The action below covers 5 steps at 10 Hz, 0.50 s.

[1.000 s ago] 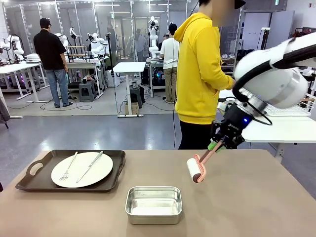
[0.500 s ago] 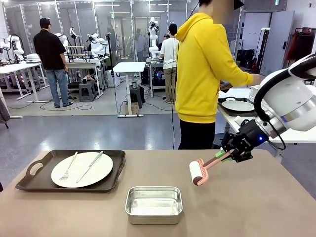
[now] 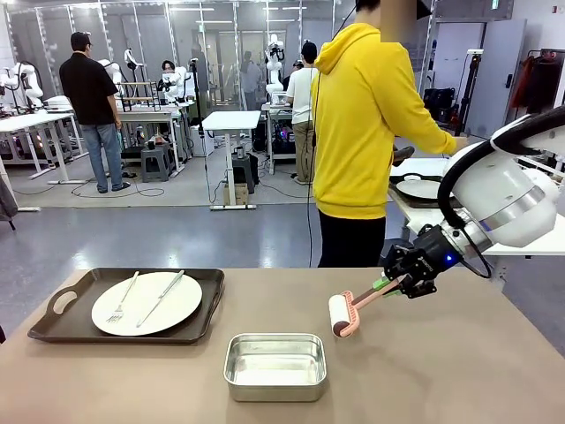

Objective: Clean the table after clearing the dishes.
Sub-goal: When the left (or right) Handle tray is removed, use the left hand (or right hand) to clean the left (or right) side of the table with the Lint Roller.

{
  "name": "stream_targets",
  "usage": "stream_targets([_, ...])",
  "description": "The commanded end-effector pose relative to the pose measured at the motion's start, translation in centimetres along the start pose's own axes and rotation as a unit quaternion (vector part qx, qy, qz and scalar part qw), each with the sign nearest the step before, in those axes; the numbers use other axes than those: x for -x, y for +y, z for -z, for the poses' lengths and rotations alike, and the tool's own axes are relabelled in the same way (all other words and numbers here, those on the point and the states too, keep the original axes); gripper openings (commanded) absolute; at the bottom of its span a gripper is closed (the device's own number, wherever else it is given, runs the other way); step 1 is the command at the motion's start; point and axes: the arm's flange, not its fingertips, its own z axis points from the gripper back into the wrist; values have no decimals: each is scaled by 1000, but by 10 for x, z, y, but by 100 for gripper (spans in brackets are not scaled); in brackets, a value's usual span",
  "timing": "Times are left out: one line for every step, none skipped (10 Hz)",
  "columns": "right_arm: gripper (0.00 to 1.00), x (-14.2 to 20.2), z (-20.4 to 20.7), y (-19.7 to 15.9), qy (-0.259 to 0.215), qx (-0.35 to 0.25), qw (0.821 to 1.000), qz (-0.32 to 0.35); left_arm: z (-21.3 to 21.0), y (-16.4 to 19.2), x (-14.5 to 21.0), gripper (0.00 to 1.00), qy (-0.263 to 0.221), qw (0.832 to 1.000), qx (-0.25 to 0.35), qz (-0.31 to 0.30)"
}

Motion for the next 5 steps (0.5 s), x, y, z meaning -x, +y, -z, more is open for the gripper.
stream_targets([22, -7, 10, 1, -15, -5, 1000, -8, -3, -2, 1, 100, -1, 1000, 2, 1])
stream_targets([22, -10, 16, -1, -11, -3, 1000, -4, -3, -2, 1, 100, -1, 1000, 2, 1])
stream_targets([22, -12, 18, -4, -14, -7, 1000, 0, -3, -2, 1, 100, -1, 1000, 2, 1])
stream_targets([22, -13, 18, -9, -18, -6, 1000, 1, -3, -2, 1, 100, -1, 1000, 2, 1])
stream_targets([22, -13, 17, -13, -23, -6, 1000, 3, -3, -2, 1, 100, -1, 1000, 2, 1])
